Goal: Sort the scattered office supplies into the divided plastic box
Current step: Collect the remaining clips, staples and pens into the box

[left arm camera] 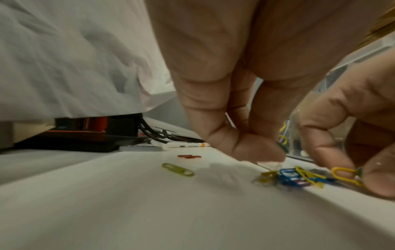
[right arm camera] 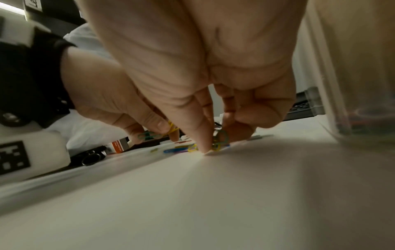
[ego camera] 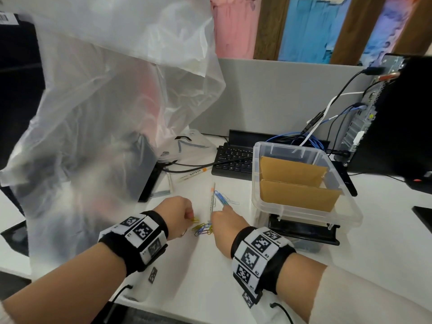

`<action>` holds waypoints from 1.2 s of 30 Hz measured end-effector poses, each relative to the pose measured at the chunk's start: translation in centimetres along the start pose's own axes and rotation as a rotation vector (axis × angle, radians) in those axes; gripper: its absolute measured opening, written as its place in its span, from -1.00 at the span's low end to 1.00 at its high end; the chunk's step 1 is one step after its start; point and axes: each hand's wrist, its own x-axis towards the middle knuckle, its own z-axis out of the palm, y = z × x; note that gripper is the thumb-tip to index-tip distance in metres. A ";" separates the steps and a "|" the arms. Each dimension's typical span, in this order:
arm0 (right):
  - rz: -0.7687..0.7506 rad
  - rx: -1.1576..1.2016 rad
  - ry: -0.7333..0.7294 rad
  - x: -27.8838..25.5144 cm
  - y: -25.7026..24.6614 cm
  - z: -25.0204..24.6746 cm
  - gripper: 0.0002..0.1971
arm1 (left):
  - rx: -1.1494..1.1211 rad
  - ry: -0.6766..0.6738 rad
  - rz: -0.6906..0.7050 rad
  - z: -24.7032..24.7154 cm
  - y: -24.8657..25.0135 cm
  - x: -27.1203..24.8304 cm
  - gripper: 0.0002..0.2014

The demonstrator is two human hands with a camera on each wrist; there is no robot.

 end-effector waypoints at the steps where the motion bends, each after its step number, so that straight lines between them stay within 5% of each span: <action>1: 0.012 -0.009 -0.002 0.0 0.0 -0.1 -0.63 | 0.011 0.001 0.008 0.0 0.5 0.1 -0.94; 9: -0.043 -0.027 0.039 0.5 -0.4 0.2 -0.68 | 0.342 -0.131 -0.020 1.6 2.8 1.6 -0.78; 16: -0.017 -0.005 0.033 0.4 -0.5 -0.3 -0.69 | 0.384 -0.187 -0.035 1.5 2.9 2.2 -0.81; 19: -0.017 0.014 0.019 0.2 -0.4 -0.3 -0.69 | 0.348 -0.197 -0.036 1.4 2.7 2.2 -0.96; 36: 0.028 0.004 0.020 0.1 0.5 -0.2 -0.73 | -0.064 -0.134 -0.102 0.2 0.2 2.0 -0.88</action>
